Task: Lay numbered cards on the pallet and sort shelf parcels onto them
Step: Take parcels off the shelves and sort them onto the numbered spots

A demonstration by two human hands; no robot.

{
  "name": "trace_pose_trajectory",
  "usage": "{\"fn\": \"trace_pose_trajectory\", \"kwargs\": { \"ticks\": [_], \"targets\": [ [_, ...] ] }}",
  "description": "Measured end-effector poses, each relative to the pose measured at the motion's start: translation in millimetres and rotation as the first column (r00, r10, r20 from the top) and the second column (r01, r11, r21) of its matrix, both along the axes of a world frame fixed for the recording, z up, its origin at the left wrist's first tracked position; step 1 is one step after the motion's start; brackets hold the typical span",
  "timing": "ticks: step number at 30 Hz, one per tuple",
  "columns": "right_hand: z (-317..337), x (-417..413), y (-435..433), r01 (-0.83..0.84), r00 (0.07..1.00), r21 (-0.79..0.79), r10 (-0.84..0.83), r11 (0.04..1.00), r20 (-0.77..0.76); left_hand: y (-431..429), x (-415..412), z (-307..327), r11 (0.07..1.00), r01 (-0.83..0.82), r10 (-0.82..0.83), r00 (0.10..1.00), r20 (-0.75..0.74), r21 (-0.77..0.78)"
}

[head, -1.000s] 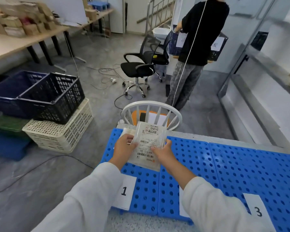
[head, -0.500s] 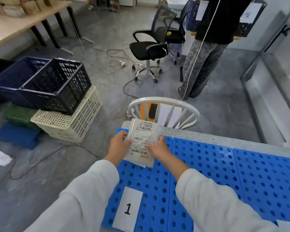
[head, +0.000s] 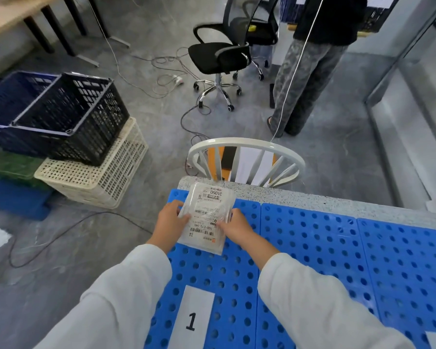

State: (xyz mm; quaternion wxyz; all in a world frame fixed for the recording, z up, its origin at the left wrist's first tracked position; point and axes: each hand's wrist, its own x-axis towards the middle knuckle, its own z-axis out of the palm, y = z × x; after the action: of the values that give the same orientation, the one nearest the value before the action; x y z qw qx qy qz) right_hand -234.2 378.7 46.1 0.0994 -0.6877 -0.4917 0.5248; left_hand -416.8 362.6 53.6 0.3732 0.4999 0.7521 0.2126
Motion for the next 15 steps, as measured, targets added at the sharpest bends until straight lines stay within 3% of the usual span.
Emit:
{"fn": "trace_pose_trajectory", "kwargs": {
  "ticks": [6, 11, 15],
  "targets": [
    [12.3, 18.8, -8.2, -0.098, 0.991, 0.022, 0.096, 0.995, 0.088, -1.8, -5.9, 19.1, 0.995, 0.098, -0.094, 0.988, -0.122, 0.028],
    [63.5, 41.7, -25.8, -0.121, 0.988, 0.231, 0.095, 0.965, 0.119, -2.0, 8.1, 68.8, 0.945, 0.322, -0.297, 0.922, -0.25, 0.065],
    [118.1, 57.9, -45.3, -0.316, 0.918, 0.321, 0.202, 0.893, 0.342, -11.6, 34.7, 119.8, 0.85, 0.495, -0.402, 0.831, -0.385, 0.18]
  ]
}}
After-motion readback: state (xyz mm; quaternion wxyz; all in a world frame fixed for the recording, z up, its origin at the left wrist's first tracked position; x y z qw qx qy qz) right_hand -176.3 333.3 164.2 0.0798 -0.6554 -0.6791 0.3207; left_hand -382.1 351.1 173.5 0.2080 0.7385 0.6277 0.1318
